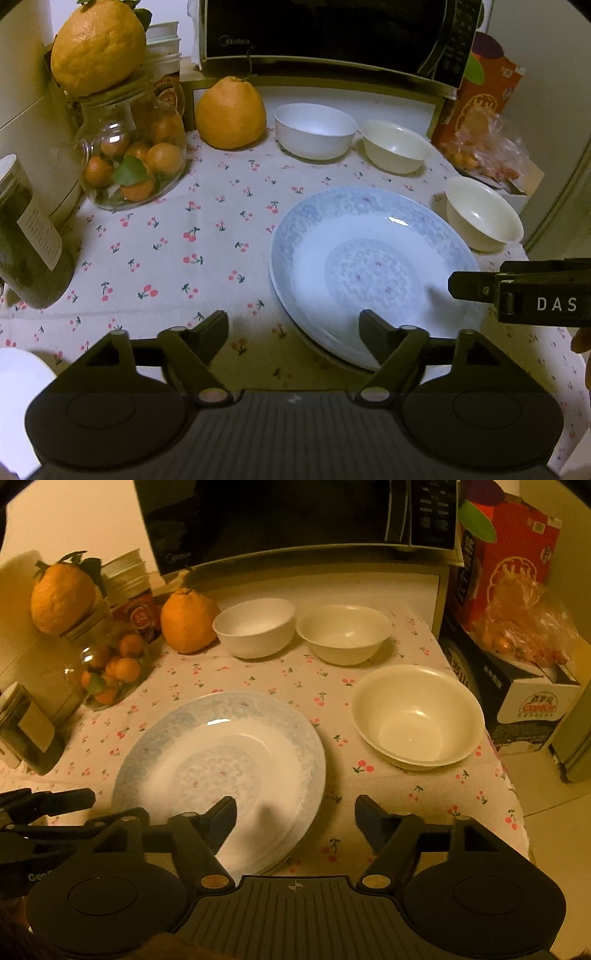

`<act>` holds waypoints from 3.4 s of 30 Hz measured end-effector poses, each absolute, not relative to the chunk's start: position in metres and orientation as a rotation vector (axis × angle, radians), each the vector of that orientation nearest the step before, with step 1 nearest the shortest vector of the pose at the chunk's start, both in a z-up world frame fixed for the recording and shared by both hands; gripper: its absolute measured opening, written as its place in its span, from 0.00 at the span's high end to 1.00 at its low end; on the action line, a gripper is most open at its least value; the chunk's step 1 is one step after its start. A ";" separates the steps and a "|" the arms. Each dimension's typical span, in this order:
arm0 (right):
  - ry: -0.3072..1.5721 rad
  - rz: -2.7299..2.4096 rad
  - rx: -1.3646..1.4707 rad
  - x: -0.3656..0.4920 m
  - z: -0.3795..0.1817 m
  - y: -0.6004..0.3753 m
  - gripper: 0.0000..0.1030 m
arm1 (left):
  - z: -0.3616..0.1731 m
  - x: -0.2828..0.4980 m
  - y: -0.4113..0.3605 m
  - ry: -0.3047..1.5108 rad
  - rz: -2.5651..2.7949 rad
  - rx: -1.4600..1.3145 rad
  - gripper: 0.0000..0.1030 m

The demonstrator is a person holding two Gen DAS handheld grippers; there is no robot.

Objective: Organize plates and bowls
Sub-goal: 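Move the left tool toward the plain white plate, then close the left tool on a white plate rim while the right tool grips another white plate, then carry both held white plates over the blue-patterned plate stack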

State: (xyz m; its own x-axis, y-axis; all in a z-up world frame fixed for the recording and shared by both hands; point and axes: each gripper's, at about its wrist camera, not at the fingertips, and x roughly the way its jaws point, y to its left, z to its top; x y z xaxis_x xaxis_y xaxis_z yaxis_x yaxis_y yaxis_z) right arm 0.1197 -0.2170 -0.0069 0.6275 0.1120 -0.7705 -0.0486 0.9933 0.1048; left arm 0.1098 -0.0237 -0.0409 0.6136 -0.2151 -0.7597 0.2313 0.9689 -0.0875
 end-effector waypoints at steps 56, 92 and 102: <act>1.017 0.607 0.153 0.056 -0.032 -0.013 0.10 | -0.040 0.048 0.247 1.104 -0.197 -0.149 0.22; 0.954 0.540 0.125 0.078 -0.031 -0.017 0.85 | -0.038 0.060 0.220 1.095 -0.258 -0.129 0.71; 0.944 0.488 0.142 0.085 -0.018 -0.050 0.85 | -0.029 0.070 0.187 1.073 -0.289 -0.102 0.71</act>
